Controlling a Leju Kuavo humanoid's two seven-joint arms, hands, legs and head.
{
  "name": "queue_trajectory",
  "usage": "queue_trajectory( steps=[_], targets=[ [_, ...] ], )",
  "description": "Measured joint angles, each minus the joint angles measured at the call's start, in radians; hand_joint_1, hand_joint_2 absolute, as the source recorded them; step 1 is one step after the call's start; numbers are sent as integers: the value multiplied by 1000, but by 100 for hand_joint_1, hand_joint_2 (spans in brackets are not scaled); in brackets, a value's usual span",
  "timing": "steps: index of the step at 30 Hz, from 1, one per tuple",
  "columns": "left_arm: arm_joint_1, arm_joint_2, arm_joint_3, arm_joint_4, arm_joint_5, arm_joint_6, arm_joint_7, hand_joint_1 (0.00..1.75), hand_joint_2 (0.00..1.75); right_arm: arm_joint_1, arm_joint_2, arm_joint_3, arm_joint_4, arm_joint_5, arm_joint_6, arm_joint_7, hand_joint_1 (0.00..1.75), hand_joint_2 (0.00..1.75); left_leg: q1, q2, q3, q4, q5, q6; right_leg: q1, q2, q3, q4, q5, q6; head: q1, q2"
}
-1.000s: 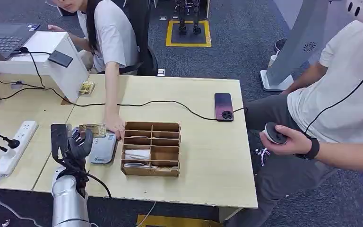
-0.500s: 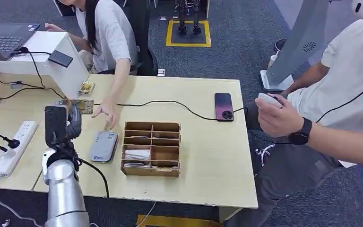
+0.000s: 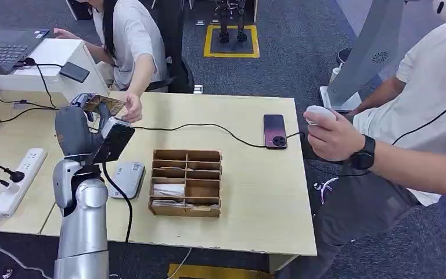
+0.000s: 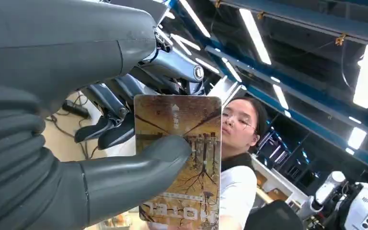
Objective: Pass the card to the sensor for recognition and then transmit it.
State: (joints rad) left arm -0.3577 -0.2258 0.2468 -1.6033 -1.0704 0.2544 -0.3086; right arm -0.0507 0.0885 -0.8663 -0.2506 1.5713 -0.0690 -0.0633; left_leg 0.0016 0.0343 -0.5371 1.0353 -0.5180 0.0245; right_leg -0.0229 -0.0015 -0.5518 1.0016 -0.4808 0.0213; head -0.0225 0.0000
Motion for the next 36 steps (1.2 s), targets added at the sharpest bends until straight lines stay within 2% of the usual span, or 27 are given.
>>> queue_trajectory(
  steps=[3, 4, 9, 13, 20, 24, 27, 28, 31, 36],
  targets=[
    [-6, 13, -12, 0, -35, 2, 13, 175, 175, 0, -1, 3, 0, 0, 0, -2, 0, 175, 0, 0, 0, 0, 0, 0, 0, 0, 0, 0, 0, 0, 0, 0],
    [-8, 18, -17, 2, -49, 2, 18, 0, 175, 0, -2, 5, 0, 0, 0, -3, 0, 175, 0, 0, 0, 0, 0, 0, 0, 0, 0, 0, 0, 0, 0, 0],
    [-16, 39, -23, 24, -80, 2, 55, 0, 175, 0, -5, 10, 2, 0, -1, -15, 0, 175, 0, 0, 0, 0, 0, 0, 0, 0, 0, 0, 0, 0, 0, 0],
    [-16, 40, -23, 36, -62, -12, 95, 0, 175, 0, -6, 10, 2, -1, -2, -15, 0, 175, 0, 0, 0, 0, 0, 0, 0, 0, 0, 0, 0, 0, 0, 0],
    [-16, 30, -23, 33, -66, -6, 111, 0, 175, 1, -10, 10, 4, 0, 3, 5, 0, 175, 0, 0, 0, 0, 0, 0, 0, 0, 0, 0, 0, 0, 0, 0],
    [-1, 31, -26, 6, -16, -45, 61, 0, 175, 2, -11, 8, 4, -1, -1, 1, 0, 175, 0, 0, 0, 0, 0, 0, 0, 0, 0, 0, 0, 0, 0, 0],
    [40, 32, -46, -29, 87, -154, 27, 0, 175, 3, -11, -3, 4, -19, -8, 2, 0, 175, 0, 0, 0, 0, 0, 0, 0, 0, 0, 0, 0, 0, 0, 0],
    [60, 32, -58, -41, 100, -164, 17, 0, 175, 4, -11, -8, 4, -19, -10, 3, 0, 175, 0, 0, 0, 0, 0, 0, 0, 0, 0, 0, 0, 0, 0, 0],
    [144, 52, -126, -89, 114, -169, -14, 0, 175, 9, -11, -25, 5, -22, -12, 16, 0, 175, 0, 0, -1, 0, 0, 0, 0, 0, 0, 0, 0, 0, 0, 0],
    [297, 136, -254, -186, 143, -148, -42, 0, 175, 19, -11, -60, 5, -32, -14, 37, 0, 175, 0, 0, -1, 0, -1, 0, 0, 0, -1, 0, -1, 0, 0, 0]
  ],
)
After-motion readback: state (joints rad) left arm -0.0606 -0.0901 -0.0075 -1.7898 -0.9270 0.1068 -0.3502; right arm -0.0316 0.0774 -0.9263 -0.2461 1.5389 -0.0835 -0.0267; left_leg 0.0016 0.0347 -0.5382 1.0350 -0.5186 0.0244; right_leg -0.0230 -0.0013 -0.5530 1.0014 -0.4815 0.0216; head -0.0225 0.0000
